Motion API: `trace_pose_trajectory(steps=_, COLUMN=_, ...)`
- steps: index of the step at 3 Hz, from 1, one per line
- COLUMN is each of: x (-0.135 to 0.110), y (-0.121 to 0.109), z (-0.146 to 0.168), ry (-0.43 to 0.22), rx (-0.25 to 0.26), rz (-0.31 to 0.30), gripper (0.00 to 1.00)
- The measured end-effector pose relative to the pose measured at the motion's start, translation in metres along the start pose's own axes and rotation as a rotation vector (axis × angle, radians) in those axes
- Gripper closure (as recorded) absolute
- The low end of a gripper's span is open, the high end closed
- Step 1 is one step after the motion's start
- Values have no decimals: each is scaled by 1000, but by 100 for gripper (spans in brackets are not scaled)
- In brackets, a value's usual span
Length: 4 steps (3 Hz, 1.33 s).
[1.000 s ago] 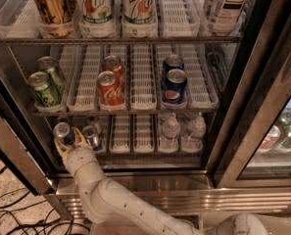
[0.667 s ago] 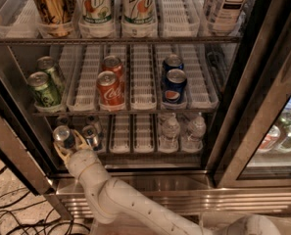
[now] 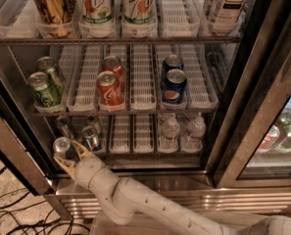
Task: Pick redbull can from bottom shelf of fridge
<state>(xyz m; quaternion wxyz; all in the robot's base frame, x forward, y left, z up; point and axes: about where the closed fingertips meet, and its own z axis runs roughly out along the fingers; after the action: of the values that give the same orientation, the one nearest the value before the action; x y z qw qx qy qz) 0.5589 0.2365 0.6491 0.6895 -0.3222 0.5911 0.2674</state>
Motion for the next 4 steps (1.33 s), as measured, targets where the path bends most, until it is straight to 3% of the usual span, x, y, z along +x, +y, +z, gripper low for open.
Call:
trace_pose_trajectory(steps=3, x=-1, y=13, z=-35, ry=33, rx=-272, rz=64, gripper=100)
trace_pose_trajectory(steps=4, x=-5, y=13, z=-46, ry=64, rx=-333, rz=62, gripper=100)
